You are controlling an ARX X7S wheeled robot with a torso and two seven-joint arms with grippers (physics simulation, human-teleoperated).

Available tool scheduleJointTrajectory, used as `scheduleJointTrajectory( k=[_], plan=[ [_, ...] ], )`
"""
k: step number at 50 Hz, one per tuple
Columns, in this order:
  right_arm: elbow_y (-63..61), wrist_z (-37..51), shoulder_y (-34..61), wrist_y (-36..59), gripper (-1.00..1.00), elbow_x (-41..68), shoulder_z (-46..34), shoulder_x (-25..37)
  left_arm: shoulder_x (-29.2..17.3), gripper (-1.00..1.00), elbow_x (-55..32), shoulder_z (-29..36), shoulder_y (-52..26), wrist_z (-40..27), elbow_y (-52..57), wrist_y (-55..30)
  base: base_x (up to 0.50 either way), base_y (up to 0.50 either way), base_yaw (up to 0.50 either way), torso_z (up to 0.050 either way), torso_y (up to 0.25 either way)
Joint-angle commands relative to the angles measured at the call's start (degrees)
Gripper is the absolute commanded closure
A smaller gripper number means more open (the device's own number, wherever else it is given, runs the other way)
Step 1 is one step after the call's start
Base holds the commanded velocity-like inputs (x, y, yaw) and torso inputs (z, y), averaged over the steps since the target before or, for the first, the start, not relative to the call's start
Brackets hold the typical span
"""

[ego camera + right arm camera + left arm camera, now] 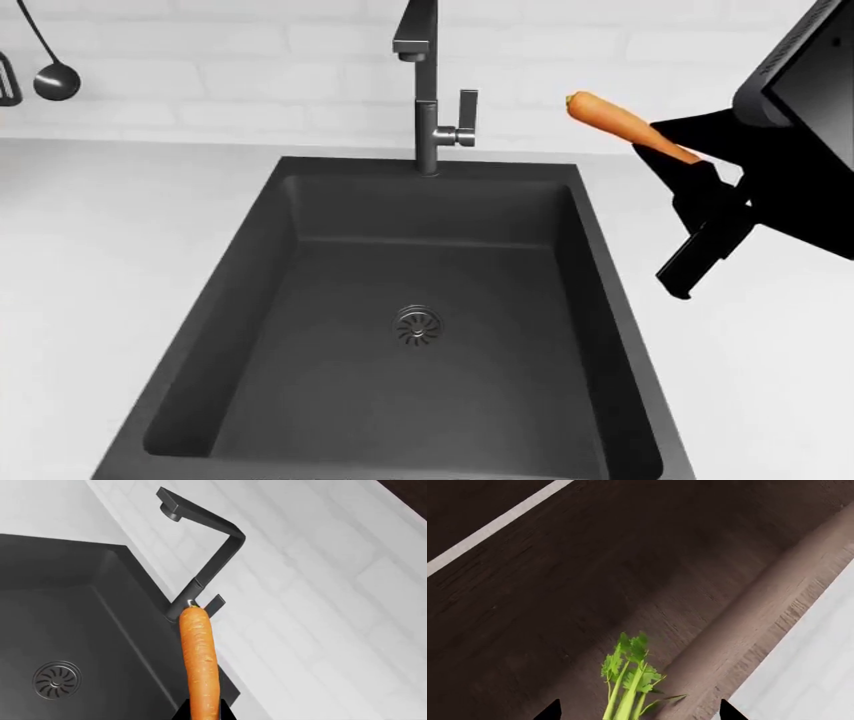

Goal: Pick the celery, carrot from the counter and place them in the cabinet. Then close the cabinet.

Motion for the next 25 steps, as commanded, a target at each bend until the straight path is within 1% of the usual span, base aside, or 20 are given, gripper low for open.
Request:
scheduleJointTrajectory(
  k=[1,12,25],
  plan=[
    [-0.28,0.42,0.02,0.11,1.00,0.07,0.23,0.01,-2.26,-1.00,-2.95,-1.32,4.30,-2.23,11.45,-2.69,0.00,0.00,0.00,0.000,0.000],
    [0.01,0.28,-0.16,-0.45,1.00,-0.28,-0.15,0.27,-4.96,-1.00,-4.17,0.63,8.13,-2.19,18.90,-2.26,0.00,0.00,0.00,0.000,0.000],
    [-0.20,0.50,0.23,-0.05,1.00,0.27,0.00,0.40,-8.40,-1.00,-3.94,8.70,11.65,1.78,22.02,-0.29,0.00,0.00,0.00,0.000,0.000]
  ],
)
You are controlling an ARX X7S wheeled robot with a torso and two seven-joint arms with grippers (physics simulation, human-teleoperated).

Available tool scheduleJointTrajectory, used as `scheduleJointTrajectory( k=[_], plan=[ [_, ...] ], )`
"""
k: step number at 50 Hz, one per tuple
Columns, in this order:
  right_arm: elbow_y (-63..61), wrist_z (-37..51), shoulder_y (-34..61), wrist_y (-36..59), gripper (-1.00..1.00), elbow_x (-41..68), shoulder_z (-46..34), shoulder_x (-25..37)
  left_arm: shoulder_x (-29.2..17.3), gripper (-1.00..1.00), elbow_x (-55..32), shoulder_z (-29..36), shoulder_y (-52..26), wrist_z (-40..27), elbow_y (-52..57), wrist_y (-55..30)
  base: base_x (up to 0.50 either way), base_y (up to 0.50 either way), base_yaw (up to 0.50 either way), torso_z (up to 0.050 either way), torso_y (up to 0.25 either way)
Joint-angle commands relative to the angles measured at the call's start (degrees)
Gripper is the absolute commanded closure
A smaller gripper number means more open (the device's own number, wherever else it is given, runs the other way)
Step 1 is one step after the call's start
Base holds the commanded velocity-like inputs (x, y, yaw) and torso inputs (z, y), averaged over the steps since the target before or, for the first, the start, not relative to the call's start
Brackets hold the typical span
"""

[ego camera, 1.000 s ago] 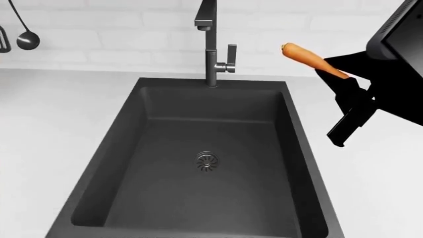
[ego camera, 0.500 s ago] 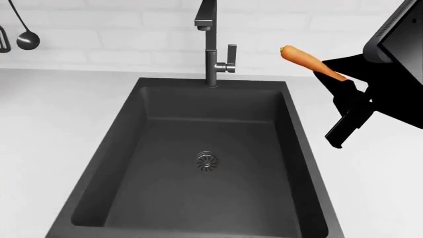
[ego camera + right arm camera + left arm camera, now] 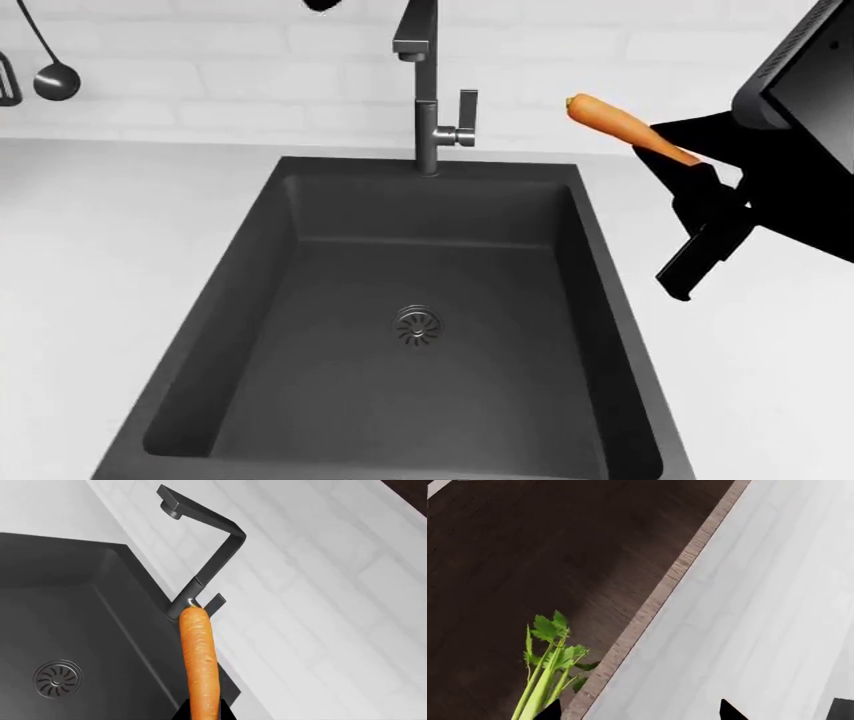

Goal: Pick the celery, carrot from the counter and place them in the cabinet. Then close the cabinet.

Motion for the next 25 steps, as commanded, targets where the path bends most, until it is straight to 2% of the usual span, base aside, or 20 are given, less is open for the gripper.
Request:
scheduleJointTrajectory(
  k=[1,13,16,25],
  plan=[
    [-0.33,0.38,0.43,0.46,1.00,0.19,0.33,0.08,-2.85,-1.00,-0.13,5.53,3.33,2.43,4.36,1.59,0.00,0.00,0.00,0.000,0.000],
    [-0.24,0.47,0.24,0.01,1.00,0.11,0.06,0.02,-2.99,-1.00,-1.33,10.58,7.09,4.43,0.83,-0.87,0.00,0.00,0.00,0.000,0.000],
    [-0.53,0.63,0.17,0.09,1.00,0.41,0.25,0.14,-2.97,-1.00,-1.50,8.91,9.51,2.35,-0.90,-1.53,0.00,0.00,0.00,0.000,0.000],
    [-0.65,1.02,-1.62,-1.19,1.00,0.56,0.76,1.00,-5.19,-1.00,-2.78,-1.34,18.42,-4.30,-2.35,1.46,0.00,0.00,0.00,0.000,0.000]
  ],
)
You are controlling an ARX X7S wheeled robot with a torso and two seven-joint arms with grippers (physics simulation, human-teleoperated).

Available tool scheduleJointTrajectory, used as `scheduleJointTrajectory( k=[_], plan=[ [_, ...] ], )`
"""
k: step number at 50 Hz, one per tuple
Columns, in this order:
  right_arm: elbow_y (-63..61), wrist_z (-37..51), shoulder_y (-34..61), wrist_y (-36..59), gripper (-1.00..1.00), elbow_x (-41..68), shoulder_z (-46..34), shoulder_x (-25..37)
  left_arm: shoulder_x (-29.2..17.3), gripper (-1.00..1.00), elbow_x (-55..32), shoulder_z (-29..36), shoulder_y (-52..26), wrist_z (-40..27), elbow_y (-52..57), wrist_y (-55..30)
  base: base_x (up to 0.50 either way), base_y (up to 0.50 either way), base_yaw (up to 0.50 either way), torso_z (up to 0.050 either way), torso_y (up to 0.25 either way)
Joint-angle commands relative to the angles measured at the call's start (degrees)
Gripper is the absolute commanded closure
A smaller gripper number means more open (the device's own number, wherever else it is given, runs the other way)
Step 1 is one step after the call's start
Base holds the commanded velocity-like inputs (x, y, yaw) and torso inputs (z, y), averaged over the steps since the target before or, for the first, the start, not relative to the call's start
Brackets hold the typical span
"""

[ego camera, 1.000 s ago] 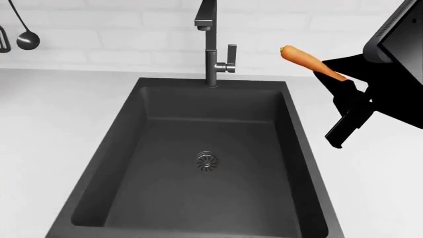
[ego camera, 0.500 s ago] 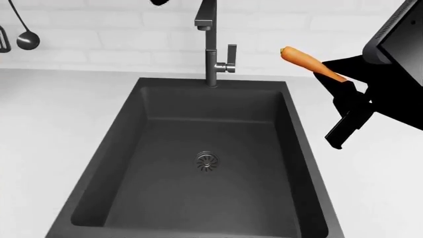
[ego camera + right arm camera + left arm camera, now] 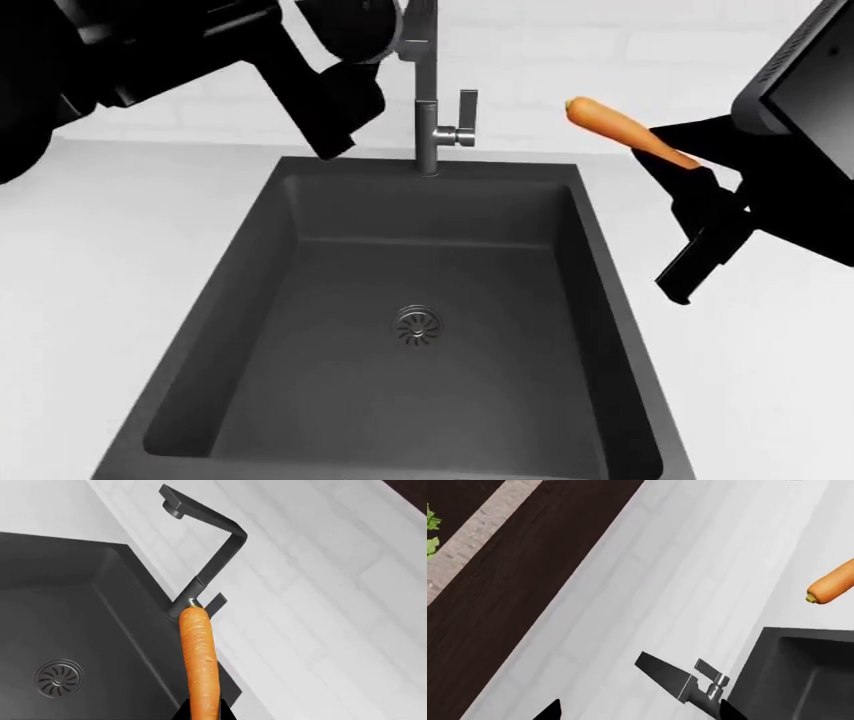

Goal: Pick the celery, carrot from the counter and place them in the cabinet. Then close the cabinet.

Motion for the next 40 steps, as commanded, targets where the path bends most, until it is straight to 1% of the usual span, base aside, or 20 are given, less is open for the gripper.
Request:
scheduleJointTrajectory(
  k=[1,8,19,24,30,36,40],
  plan=[
    [-0.12,0.33,-1.21,-1.09,1.00,-0.29,0.46,0.68,-2.39,-1.00,-1.29,-7.76,9.88,-5.77,-1.58,2.41,0.00,0.00,0.00,0.000,0.000],
    [-0.24,0.48,-1.05,-0.71,1.00,0.20,0.74,1.02,-4.66,-1.00,-4.67,-15.83,19.58,-8.47,1.82,7.70,0.00,0.00,0.00,0.000,0.000],
    [-0.81,0.87,-1.12,-1.40,1.00,0.97,1.93,1.46,-7.50,-1.00,-7.13,-22.86,31.86,-11.03,4.33,13.90,0.00,0.00,0.00,0.000,0.000],
    [-2.64,1.36,-0.53,-1.97,1.00,1.46,3.29,2.26,-8.12,-1.00,-6.79,-24.87,37.25,-10.16,2.94,18.57,0.00,0.00,0.00,0.000,0.000],
    [-5.03,2.36,1.16,-2.78,1.00,1.66,4.78,2.06,-8.67,-1.00,-5.99,-26.81,43.10,-7.54,0.61,24.88,0.00,0.00,0.00,0.000,0.000],
    [-5.42,6.08,2.65,-3.51,1.00,2.60,8.25,0.00,-9.05,-1.00,-4.72,-26.75,45.75,-6.12,-0.89,27.71,0.00,0.00,0.00,0.000,0.000],
    [-4.96,8.72,5.31,-1.83,1.00,3.56,9.60,-1.91,-9.11,-1.00,-4.29,-26.51,46.42,-5.99,-1.11,28.25,0.00,0.00,0.00,0.000,0.000]
  ],
)
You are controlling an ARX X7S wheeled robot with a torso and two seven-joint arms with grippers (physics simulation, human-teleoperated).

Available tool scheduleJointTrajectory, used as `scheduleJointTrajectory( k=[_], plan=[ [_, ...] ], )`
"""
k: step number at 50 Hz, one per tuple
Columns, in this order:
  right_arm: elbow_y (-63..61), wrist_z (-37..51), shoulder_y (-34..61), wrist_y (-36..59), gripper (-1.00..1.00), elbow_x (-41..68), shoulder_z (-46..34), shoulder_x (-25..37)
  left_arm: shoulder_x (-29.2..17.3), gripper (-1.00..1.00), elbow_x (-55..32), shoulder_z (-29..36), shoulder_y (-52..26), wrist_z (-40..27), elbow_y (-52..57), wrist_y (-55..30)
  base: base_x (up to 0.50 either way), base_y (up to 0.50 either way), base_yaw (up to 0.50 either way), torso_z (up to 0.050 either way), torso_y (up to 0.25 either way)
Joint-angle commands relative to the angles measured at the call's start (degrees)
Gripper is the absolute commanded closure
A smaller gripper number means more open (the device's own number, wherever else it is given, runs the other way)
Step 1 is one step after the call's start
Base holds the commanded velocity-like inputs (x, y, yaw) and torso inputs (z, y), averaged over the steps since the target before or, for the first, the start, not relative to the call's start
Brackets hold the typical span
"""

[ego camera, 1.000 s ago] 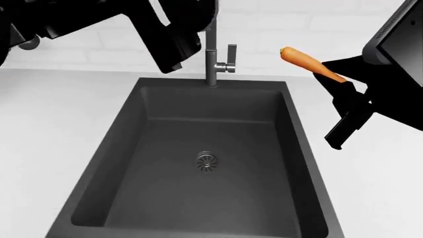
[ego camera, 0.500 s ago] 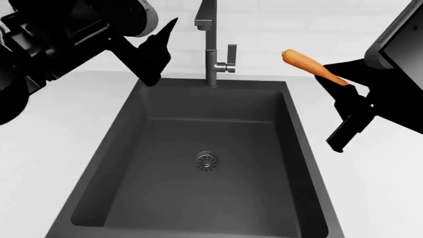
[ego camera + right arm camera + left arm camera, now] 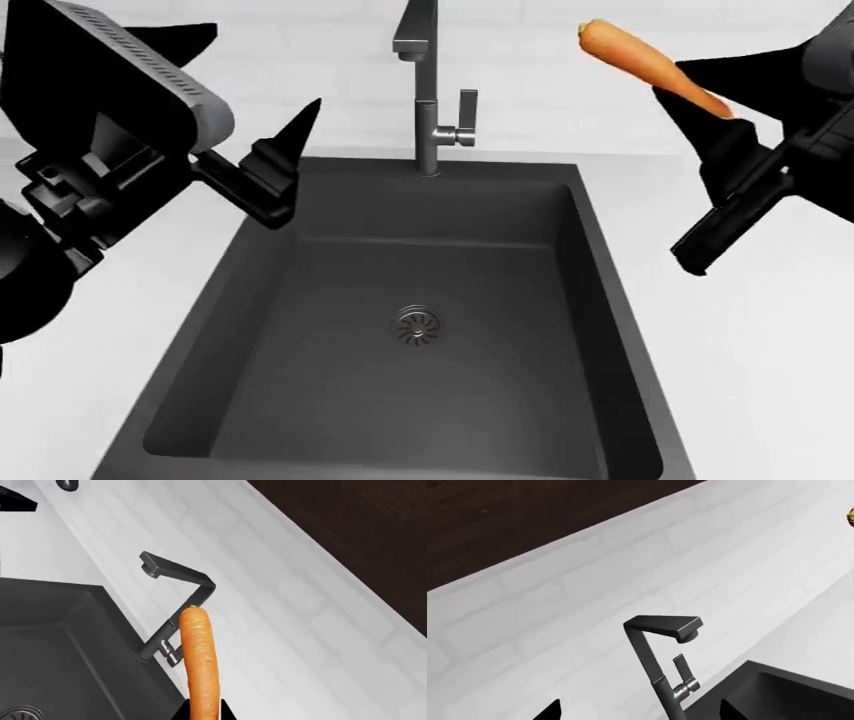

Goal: Pick the celery, carrot from the counter and place them in the cabinet. Then close the cabinet.

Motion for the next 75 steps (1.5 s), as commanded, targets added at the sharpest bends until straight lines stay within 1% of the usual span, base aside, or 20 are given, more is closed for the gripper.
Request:
scheduleJointTrajectory(
  k=[1,7,17,23,27,35,39,44,49,69,75],
  plan=[
    [-0.65,5.15,4.63,1.15,1.00,1.19,4.05,-3.02,-0.82,-1.00,1.04,-1.51,5.96,1.37,-1.63,5.21,0.00,0.00,0.00,0.000,0.000],
    [1.14,7.12,6.95,4.44,1.00,4.50,5.40,-5.09,-0.75,-1.00,0.63,-1.70,6.40,1.15,-1.48,5.22,0.00,0.00,0.00,0.000,0.000],
    [1.33,7.44,7.16,4.67,1.00,4.98,5.31,-5.17,-0.78,-1.00,0.54,-1.66,6.44,1.07,-1.48,5.28,0.00,0.00,0.00,0.000,0.000],
    [3.17,6.59,13.35,4.62,1.00,6.03,6.52,-7.33,-0.99,-1.00,0.26,-1.69,6.42,0.75,-0.63,4.96,0.00,0.00,0.00,0.000,0.000],
    [4.89,5.62,15.31,4.20,1.00,6.14,6.70,-8.03,-1.04,-1.00,0.40,-1.59,6.57,0.80,-0.65,5.16,0.00,0.00,0.00,0.000,0.000],
    [3.71,0.63,12.13,-0.38,1.00,6.76,7.52,-6.39,-1.22,-1.00,0.35,-2.00,6.79,0.50,-0.93,5.35,0.00,0.00,0.00,0.000,0.000],
    [3.59,-0.40,12.14,-1.73,1.00,6.54,7.75,-6.41,-1.01,-1.00,0.63,-1.87,6.85,0.34,-1.17,5.57,0.00,0.00,0.00,0.000,0.000],
    [4.84,-0.30,14.67,-2.30,1.00,5.21,7.76,-7.09,-0.92,-1.00,0.78,-1.64,6.97,0.38,-1.25,5.75,0.00,0.00,0.00,0.000,0.000],
    [7.05,0.30,18.70,-1.71,1.00,2.34,6.02,-8.09,-0.92,-1.00,0.97,-1.57,7.29,0.45,-1.48,6.11,0.00,0.00,0.00,0.000,0.000],
    [20.44,-2.29,34.10,-1.49,1.00,-9.03,-4.22,-13.99,-0.58,-1.00,1.31,-0.78,7.14,0.60,-1.96,6.32,0.00,0.00,0.00,0.000,0.000],
    [24.68,-0.96,36.54,-2.99,1.00,-11.48,-4.06,-16.02,-0.68,-1.00,1.30,-0.77,7.12,0.54,-1.99,6.30,0.00,0.00,0.00,0.000,0.000]
  ],
)
